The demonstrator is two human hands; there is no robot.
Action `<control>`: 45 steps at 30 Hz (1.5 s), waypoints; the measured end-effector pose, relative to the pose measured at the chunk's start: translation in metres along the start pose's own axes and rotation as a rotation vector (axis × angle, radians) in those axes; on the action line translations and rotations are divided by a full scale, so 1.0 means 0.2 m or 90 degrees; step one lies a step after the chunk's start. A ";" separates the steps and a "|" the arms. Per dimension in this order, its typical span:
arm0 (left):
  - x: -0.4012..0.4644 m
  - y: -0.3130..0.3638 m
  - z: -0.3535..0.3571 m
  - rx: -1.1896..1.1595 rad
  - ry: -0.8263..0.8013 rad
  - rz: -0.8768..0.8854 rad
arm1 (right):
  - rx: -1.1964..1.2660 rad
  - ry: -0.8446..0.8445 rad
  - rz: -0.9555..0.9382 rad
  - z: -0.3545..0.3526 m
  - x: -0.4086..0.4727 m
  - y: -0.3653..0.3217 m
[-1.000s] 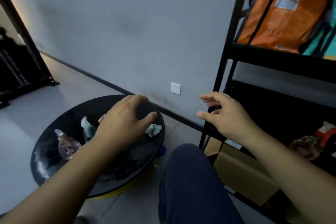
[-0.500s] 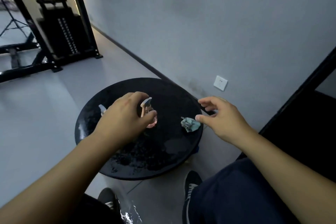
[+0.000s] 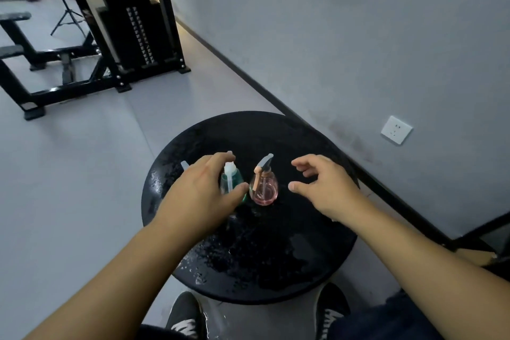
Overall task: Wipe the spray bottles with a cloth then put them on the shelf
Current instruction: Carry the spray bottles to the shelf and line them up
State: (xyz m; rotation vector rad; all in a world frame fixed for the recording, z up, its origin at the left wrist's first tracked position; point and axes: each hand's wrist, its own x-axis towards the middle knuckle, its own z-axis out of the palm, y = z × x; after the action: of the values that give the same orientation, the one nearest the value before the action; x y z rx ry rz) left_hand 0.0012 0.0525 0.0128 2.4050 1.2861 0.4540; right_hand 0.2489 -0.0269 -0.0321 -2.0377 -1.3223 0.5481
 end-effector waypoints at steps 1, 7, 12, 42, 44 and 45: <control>0.02 -0.03 0.01 -0.006 -0.001 -0.009 | -0.002 -0.004 0.000 0.03 0.04 0.00; 0.10 -0.10 0.06 -0.048 -0.008 -0.064 | -0.007 -0.020 0.054 0.23 0.23 0.06; 0.12 -0.12 0.10 -0.058 -0.027 -0.083 | -0.023 -0.031 0.081 0.37 0.31 0.10; 0.16 -0.12 0.17 -0.058 0.002 -0.071 | 0.041 0.037 0.086 0.51 0.44 0.14; 0.16 -0.12 0.17 -0.058 0.004 -0.072 | 0.018 0.027 0.078 0.50 0.44 0.13; 0.16 -0.12 0.16 -0.056 0.004 -0.074 | 0.007 0.021 0.071 0.49 0.43 0.13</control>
State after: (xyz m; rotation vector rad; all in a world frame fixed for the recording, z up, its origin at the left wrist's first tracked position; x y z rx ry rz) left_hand 0.0159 0.0854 -0.0236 2.2454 1.3707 0.4756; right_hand 0.2380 0.0721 -0.1191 -2.1116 -1.1890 0.5684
